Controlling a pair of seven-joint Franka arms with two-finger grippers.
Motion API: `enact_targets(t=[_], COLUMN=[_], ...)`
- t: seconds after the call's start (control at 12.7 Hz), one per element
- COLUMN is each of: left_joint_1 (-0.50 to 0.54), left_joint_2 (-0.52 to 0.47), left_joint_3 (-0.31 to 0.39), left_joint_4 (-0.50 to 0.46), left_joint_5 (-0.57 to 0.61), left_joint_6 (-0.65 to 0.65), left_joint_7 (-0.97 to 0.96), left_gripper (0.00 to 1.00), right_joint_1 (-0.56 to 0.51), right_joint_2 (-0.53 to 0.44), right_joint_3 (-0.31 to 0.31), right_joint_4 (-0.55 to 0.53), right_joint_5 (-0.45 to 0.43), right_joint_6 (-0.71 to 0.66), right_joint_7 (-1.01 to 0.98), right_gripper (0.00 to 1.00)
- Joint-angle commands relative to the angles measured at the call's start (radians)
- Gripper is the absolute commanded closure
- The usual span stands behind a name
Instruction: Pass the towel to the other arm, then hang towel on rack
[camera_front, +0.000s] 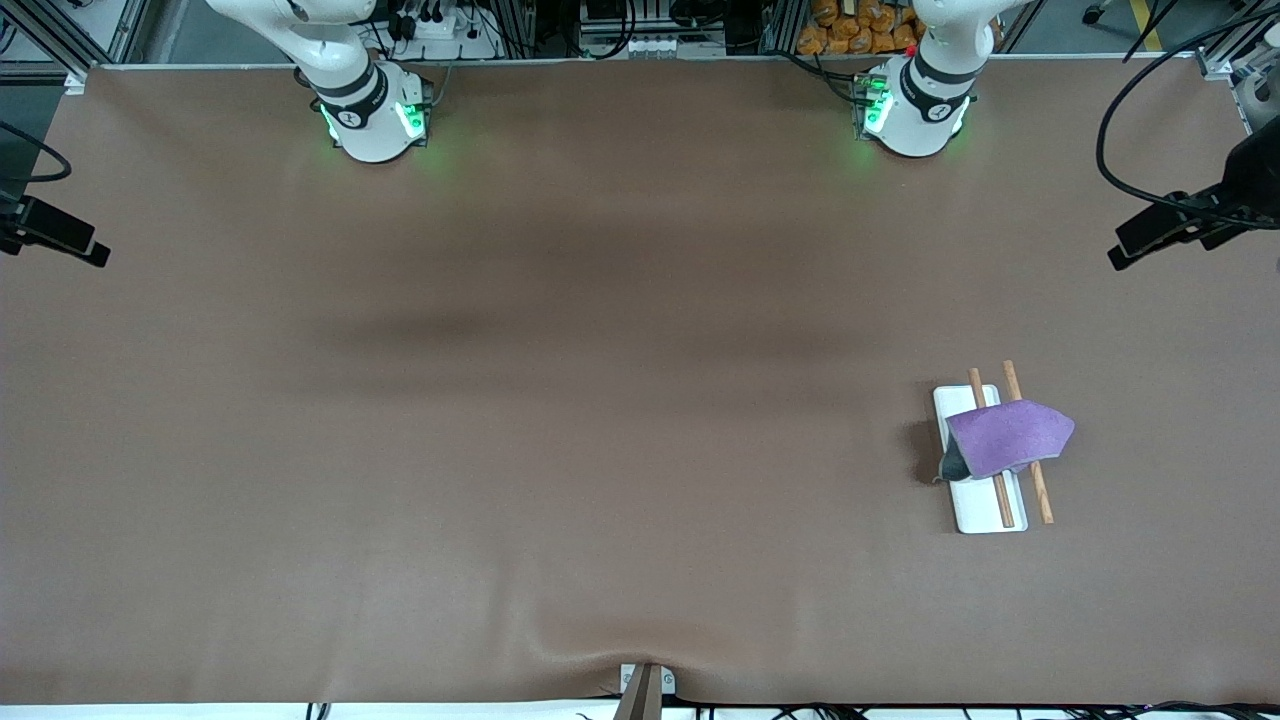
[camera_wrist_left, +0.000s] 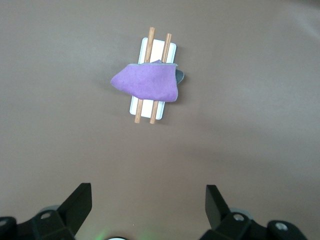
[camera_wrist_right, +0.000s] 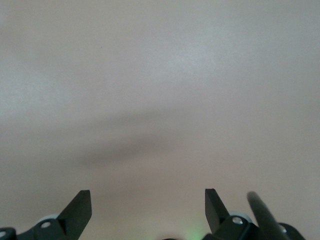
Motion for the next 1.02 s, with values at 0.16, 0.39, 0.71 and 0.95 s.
enact_targets(t=[0.16,0.39,0.71,0.95], left_joint_1=[-0.254,-0.309,-0.303,-0.303], left_joint_2=[-0.049,-0.050,-0.039,-0.039], left_joint_3=[0.261,0.324,0.321,0.324], left_joint_4=[-0.052,-0.058,-0.044,-0.043], left_joint_5=[0.011,0.009,0.015,0.020], left_joint_6=[-0.005,0.003,-0.003,-0.014], left_joint_7=[0.009,0.011,0.077,0.072], left_gripper=[0.00,0.00,0.00,0.00], right_joint_1=[-0.002,-0.001,-0.001,0.002], right_joint_2=[-0.020,-0.020,-0.020,-0.020], right_joint_3=[0.000,0.000,0.000,0.001], right_joint_4=[-0.007,-0.007,-0.007,-0.007], right_joint_5=[0.009,0.009,0.009,0.009], right_joint_6=[-0.006,-0.004,-0.004,-0.004], right_joint_7=[-0.003,-0.003,-0.001,0.000], right_gripper=[0.00,0.00,0.00,0.00])
